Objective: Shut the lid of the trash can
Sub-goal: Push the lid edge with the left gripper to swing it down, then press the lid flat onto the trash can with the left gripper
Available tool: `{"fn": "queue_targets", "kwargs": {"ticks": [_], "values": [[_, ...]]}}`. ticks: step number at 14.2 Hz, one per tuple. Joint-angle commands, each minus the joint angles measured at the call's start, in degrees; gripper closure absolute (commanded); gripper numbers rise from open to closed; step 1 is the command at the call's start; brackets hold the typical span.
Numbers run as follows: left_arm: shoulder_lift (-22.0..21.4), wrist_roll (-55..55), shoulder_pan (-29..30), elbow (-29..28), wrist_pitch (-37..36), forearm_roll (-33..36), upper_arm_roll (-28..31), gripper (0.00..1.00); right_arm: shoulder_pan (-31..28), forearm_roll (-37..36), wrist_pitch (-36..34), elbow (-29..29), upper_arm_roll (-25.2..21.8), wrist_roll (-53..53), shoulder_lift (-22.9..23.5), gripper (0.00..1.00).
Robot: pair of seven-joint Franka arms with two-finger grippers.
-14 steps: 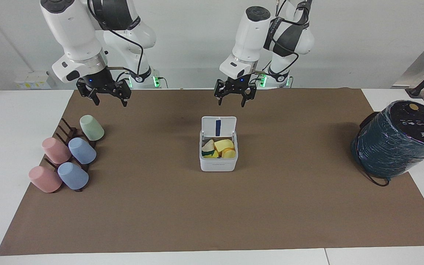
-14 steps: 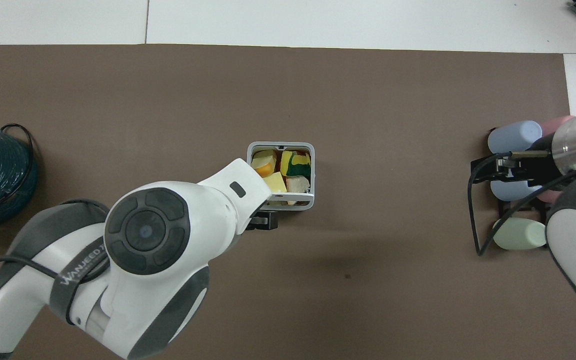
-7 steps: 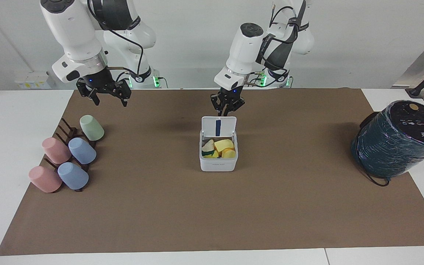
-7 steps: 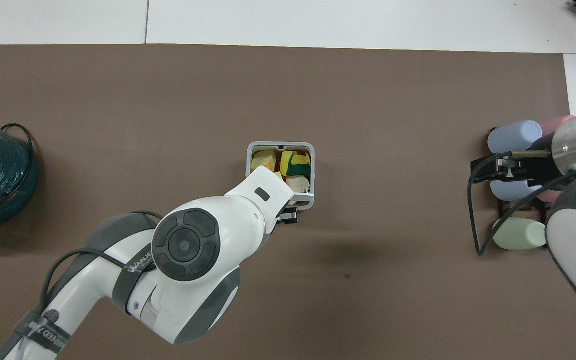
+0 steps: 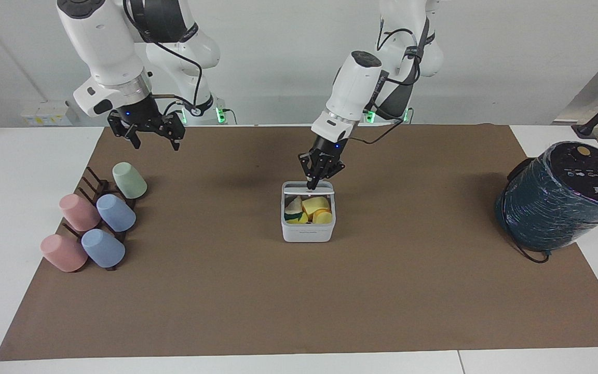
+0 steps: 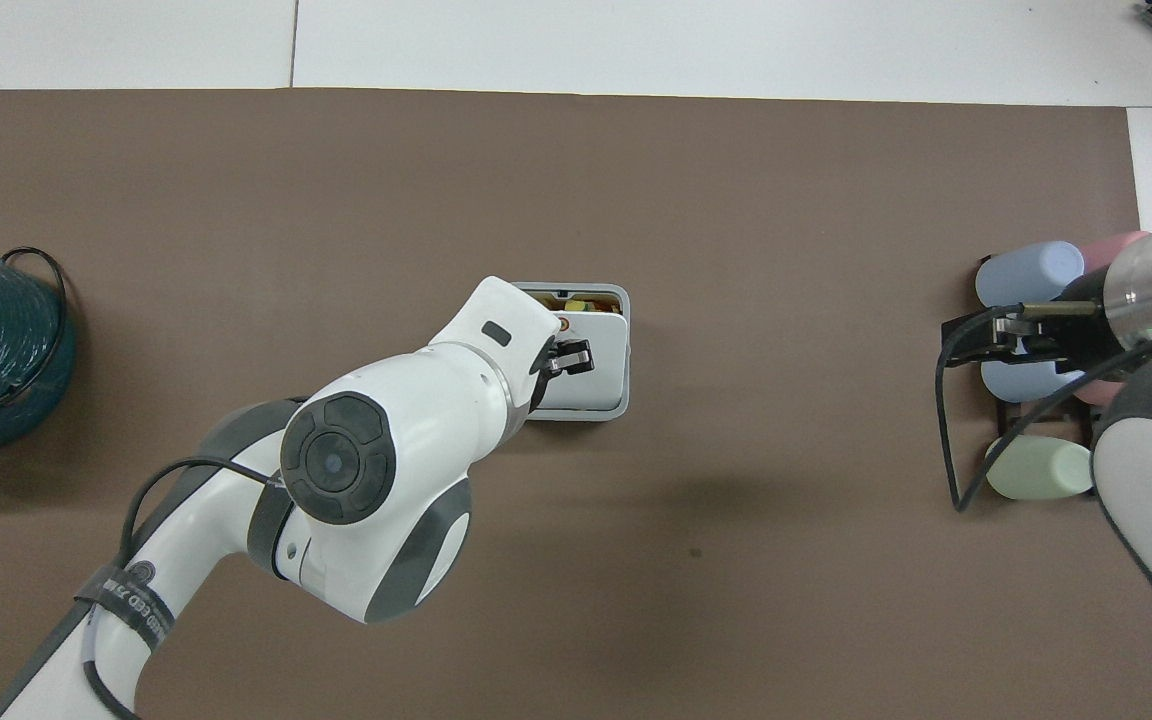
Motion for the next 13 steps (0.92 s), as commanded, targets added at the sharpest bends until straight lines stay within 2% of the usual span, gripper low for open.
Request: {"fn": "queue_targets", "kwargs": {"ticks": [1, 4, 13], "values": [[3.01, 0.1, 0.24, 2.64, 2.21, -2.48, -0.13, 0.94, -1.08, 1.49, 0.95, -1.41, 0.55, -1.42, -1.31, 0.0], [8.8, -0.08, -0.02, 5.18, 5.11, -2.84, -0.13, 0.94, -1.08, 1.49, 0.95, -1.41, 0.55, -1.42, -1.31, 0.0], [13.03, 0.71, -0.02, 5.37, 7.13, -2.84, -0.04, 0.93, -1.08, 1.49, 0.95, -1.41, 0.55, -1.42, -1.31, 0.0]]}}
